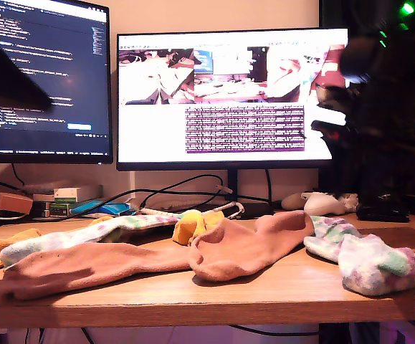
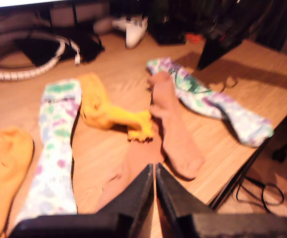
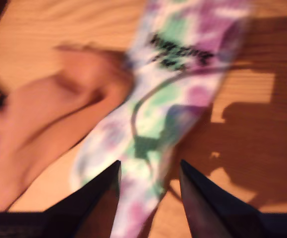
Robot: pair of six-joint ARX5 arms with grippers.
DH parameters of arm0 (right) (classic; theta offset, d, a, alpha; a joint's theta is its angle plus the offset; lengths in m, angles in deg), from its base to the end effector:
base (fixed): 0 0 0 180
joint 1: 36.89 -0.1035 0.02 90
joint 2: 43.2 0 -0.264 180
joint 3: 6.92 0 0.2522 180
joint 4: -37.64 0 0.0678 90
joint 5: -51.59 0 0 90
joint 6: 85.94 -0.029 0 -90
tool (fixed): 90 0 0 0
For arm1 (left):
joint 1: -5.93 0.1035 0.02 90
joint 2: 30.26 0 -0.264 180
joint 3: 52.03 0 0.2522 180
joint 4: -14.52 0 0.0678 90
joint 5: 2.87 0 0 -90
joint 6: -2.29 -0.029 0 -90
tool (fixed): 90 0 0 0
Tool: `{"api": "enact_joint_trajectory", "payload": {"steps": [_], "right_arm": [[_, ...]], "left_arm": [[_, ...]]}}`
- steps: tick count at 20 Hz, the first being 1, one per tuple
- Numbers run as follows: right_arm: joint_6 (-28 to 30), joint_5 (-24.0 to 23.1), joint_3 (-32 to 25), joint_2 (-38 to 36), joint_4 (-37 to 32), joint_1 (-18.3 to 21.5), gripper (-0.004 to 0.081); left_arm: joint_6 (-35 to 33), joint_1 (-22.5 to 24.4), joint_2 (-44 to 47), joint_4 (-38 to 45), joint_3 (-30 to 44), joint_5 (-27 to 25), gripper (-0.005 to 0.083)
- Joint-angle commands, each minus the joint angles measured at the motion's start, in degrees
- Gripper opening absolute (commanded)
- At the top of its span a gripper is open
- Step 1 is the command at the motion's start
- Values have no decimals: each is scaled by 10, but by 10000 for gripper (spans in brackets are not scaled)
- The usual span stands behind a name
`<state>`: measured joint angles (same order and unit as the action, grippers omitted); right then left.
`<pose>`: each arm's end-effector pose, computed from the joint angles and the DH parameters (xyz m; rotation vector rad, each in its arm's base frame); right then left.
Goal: Pair up the socks based on colour and pattern, by placing them on top of one another
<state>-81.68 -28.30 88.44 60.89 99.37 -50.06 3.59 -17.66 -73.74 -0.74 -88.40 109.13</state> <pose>0.3550 0.0883 0.2305 -0.0968 1.2234 0.3994 0.1480 -0.0765 0.2179 -0.0156 0.4097 -0.7808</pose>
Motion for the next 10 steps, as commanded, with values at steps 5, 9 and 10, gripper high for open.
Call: {"api": "enact_joint_trajectory", "payload": {"steps": [5,9,10], "right_arm": [[46,19,23,4,-8,-69,313],[45,67,24,3,-3,-78,124],[45,76,24,3,-1,-78,31]], "left_arm": [[-2,-2,-121,139,-7,4,-22],[-11,-7,-225,202,-53,17,-22],[-28,-9,-252,208,-71,17,-22]]}}
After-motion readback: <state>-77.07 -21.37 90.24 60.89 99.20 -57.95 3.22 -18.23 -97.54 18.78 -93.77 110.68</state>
